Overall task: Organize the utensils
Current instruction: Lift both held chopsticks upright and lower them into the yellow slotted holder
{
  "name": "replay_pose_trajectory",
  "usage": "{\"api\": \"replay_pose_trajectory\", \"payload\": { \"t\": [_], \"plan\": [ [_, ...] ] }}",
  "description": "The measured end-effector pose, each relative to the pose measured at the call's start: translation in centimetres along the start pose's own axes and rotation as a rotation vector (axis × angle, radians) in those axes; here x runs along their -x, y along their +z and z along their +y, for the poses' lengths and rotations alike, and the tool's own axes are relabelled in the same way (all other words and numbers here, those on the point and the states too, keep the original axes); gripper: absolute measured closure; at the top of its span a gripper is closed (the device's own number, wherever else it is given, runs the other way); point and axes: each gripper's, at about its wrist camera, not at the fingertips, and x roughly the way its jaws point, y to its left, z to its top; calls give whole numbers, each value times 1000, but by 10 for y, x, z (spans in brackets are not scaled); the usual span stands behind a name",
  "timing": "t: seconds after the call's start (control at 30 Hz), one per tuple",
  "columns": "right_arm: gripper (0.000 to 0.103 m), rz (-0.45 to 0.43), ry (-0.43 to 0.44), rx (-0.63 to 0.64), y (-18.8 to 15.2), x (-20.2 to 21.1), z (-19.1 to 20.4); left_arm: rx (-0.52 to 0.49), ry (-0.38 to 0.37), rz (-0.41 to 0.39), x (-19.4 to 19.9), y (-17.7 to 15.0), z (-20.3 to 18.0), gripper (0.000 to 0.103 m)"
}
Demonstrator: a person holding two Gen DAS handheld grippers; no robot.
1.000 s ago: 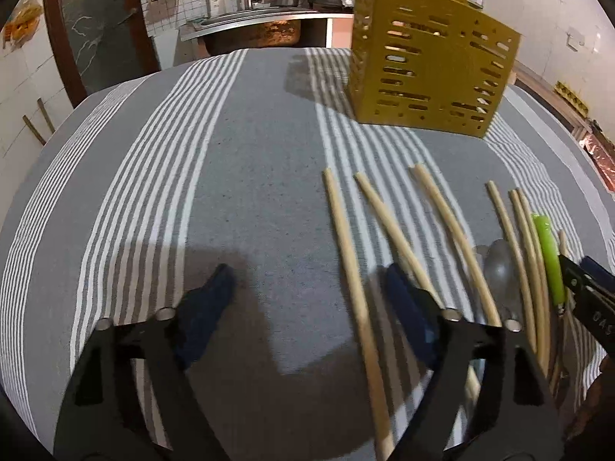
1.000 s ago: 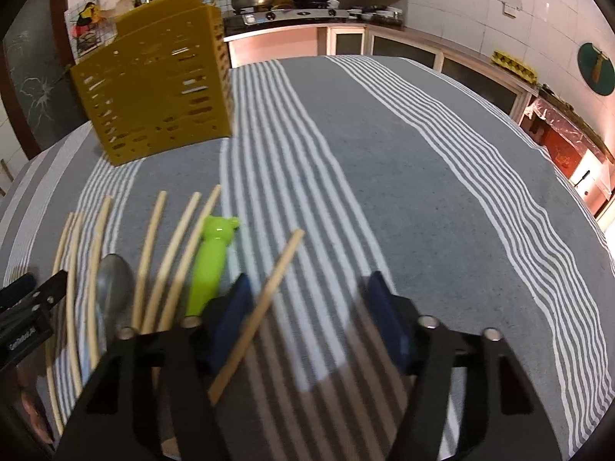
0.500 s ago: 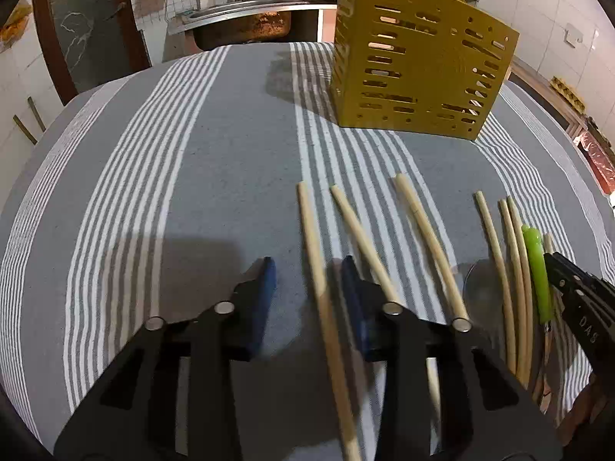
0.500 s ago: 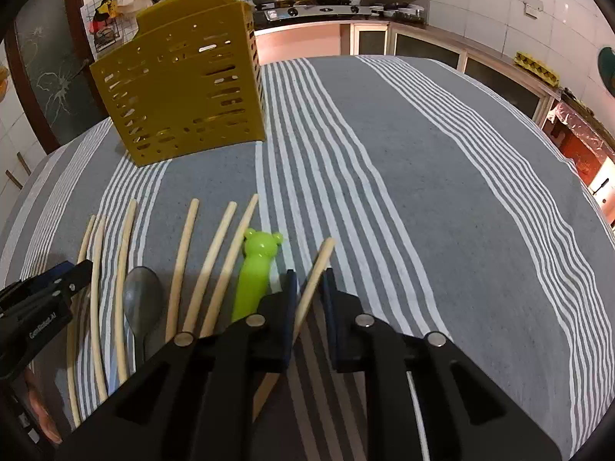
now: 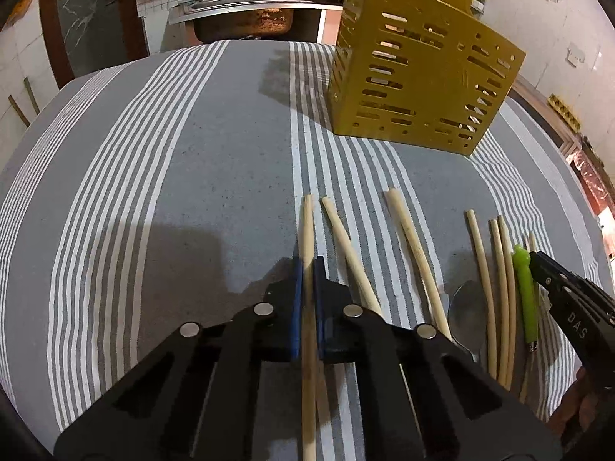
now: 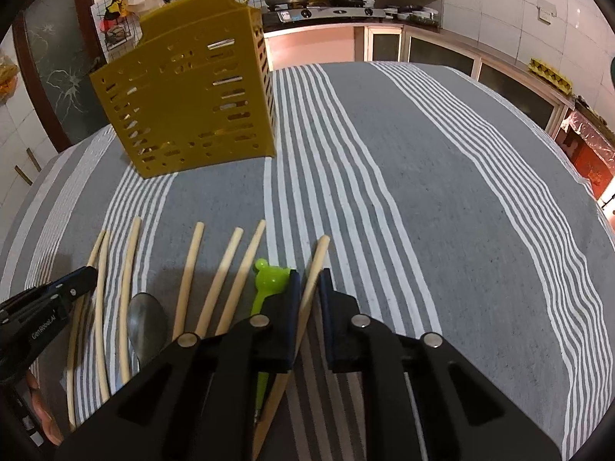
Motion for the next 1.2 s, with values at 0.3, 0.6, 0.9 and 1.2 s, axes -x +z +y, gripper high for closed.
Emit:
{"api": "replay_pose_trajectory", "payload": {
  "t": [0.3, 0.6, 0.9, 1.2],
  "plan": [
    [93, -75, 33, 0, 7, 22, -7, 8, -1, -74, 19, -4, 2, 99],
    [95, -182, 53, 7, 21, 50, -8, 28, -39, -202, 59, -1, 11, 99],
    [97, -300, 77, 36, 29, 81, -2, 34, -84, -339, 98, 4, 17, 99],
    [97, -407, 100, 79, 33, 112, 1, 49, -111, -430, 121, 5, 17, 98]
  ]
}}
